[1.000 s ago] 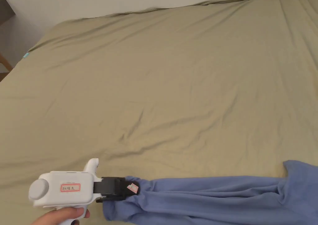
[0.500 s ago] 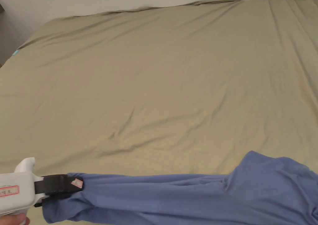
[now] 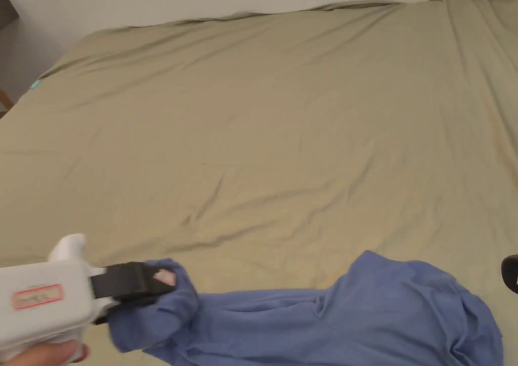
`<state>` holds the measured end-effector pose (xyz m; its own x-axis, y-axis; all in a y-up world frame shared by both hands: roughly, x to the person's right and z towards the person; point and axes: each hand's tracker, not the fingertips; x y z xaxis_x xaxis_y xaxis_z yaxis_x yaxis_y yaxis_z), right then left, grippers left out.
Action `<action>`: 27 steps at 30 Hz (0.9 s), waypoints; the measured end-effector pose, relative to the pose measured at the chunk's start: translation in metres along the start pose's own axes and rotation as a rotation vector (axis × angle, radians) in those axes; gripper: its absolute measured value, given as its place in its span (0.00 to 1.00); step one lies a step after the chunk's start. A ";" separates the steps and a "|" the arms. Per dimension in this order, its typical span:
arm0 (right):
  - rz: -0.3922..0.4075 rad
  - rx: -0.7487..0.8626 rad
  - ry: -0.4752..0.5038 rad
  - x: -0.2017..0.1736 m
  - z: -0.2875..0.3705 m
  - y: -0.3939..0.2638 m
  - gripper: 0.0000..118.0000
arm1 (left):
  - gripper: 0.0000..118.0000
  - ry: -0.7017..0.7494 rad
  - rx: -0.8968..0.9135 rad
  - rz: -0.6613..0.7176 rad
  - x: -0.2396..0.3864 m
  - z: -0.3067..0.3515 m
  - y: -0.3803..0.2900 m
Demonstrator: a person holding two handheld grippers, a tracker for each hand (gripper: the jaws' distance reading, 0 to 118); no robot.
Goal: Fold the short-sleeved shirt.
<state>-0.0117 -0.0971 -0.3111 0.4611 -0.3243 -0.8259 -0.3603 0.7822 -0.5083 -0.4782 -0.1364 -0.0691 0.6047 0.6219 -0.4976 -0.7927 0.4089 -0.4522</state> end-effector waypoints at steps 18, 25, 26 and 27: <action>-0.071 -0.011 -0.031 0.021 0.011 -0.018 0.02 | 0.99 0.455 0.169 -0.362 0.032 -0.030 -0.050; -0.042 -0.021 -0.027 0.008 0.015 -0.014 0.02 | 0.00 0.448 -0.068 -0.524 0.067 -0.117 -0.116; -0.038 -0.022 -0.027 0.007 0.017 -0.014 0.02 | 0.00 0.450 -0.065 -0.551 0.075 -0.126 -0.129; -0.037 -0.023 -0.025 0.006 0.018 -0.014 0.02 | 0.00 0.452 -0.056 -0.606 0.085 -0.137 -0.142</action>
<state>0.0107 -0.1002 -0.3042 0.4947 -0.3386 -0.8004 -0.3613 0.7575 -0.5437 -0.3038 -0.2335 -0.1487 0.9158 -0.0406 -0.3997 -0.3134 0.5503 -0.7740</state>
